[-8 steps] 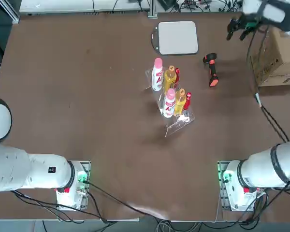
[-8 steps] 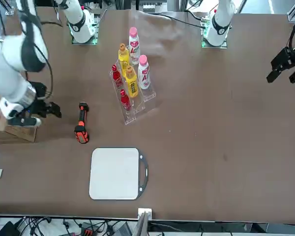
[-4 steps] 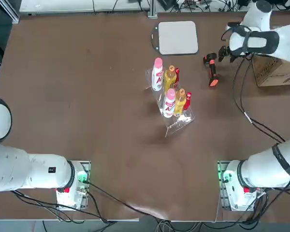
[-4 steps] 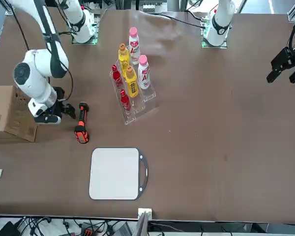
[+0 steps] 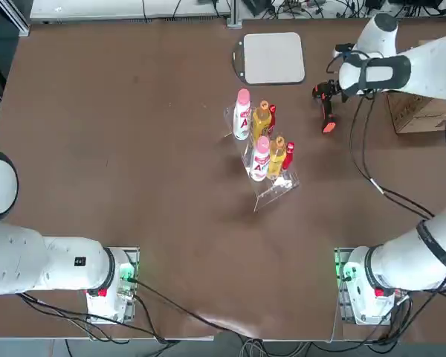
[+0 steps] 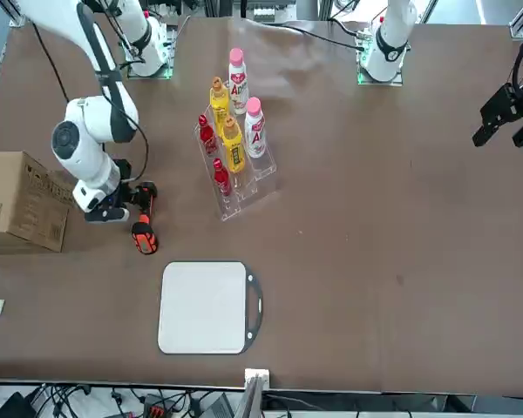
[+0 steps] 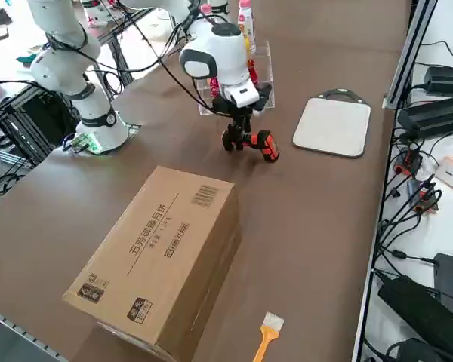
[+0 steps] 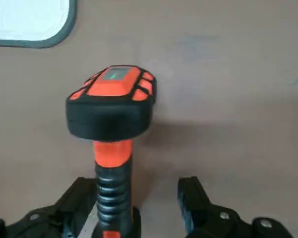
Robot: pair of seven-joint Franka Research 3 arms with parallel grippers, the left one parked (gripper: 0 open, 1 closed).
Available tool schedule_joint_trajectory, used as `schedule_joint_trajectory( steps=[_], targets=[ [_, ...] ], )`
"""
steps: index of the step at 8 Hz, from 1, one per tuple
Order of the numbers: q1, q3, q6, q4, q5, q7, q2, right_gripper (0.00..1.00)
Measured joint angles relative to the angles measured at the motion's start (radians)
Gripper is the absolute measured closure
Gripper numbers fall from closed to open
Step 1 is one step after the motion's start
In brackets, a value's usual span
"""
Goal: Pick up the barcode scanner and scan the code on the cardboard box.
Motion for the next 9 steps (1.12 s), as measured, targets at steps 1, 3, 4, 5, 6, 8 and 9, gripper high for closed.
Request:
schedule_joint_trajectory(
  steps=[1,3,4,5,6,8,9],
  targets=[
    [0.004,0.0,0.001,0.0,0.0,0.0,0.002,0.0],
    [0.018,0.0,0.009,0.0,0.0,0.002,0.014,0.0],
    [0.022,0.0,0.022,0.0,0.0,0.003,0.031,0.0],
    [0.024,0.0,0.034,0.0,0.0,0.003,0.046,0.0],
    [0.026,0.0,0.041,0.0,0.0,0.003,0.056,0.0],
    [0.028,0.0,0.043,0.0,0.0,0.003,0.062,0.01],
    [0.028,0.0,0.043,0.0,0.0,0.003,0.062,0.01]
  ],
)
